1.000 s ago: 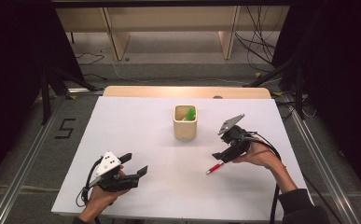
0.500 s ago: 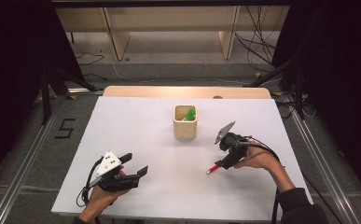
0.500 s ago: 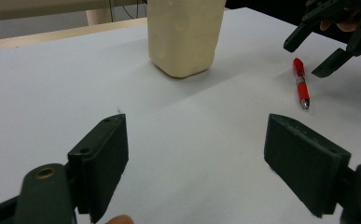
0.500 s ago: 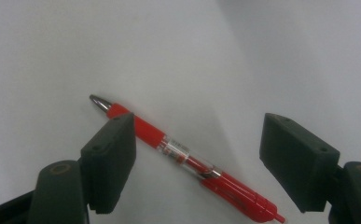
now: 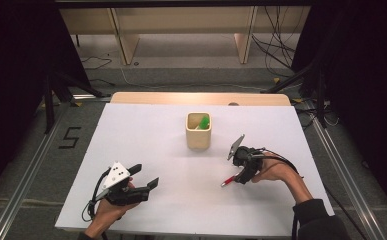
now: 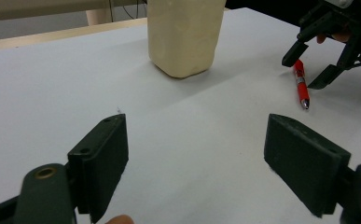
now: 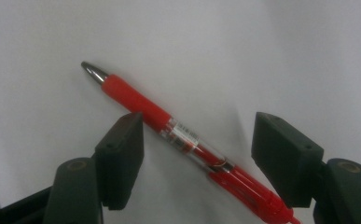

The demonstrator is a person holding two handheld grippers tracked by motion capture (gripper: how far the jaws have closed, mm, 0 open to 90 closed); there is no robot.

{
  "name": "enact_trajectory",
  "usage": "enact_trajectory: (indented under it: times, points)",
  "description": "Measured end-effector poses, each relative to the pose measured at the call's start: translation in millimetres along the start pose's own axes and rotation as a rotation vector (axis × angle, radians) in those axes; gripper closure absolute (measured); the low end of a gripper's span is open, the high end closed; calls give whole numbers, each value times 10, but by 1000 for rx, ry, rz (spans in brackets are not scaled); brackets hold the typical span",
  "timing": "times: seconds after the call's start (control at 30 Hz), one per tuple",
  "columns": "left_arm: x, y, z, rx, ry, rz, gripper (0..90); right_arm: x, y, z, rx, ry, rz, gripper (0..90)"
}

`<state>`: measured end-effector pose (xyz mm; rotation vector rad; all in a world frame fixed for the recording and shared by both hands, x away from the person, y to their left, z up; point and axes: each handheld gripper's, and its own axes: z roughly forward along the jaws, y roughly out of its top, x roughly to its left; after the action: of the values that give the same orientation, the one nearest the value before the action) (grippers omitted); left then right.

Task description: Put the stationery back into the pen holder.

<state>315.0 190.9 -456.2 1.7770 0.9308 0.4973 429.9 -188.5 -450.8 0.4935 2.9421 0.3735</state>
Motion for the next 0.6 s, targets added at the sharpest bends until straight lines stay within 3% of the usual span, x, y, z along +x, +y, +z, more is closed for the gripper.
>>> enact_trajectory:
  times: [0.17,0.47,0.6]
  points:
    - [-1,0,4,3,-1,2,213,2,0,15,12,10,-21,395]
    - [4,1,0,3,-4,-4,214,1,40,43,80,12,-86,444]
    - [2,1,3,3,-5,-4,214,-14,41,47,83,39,-74,476]
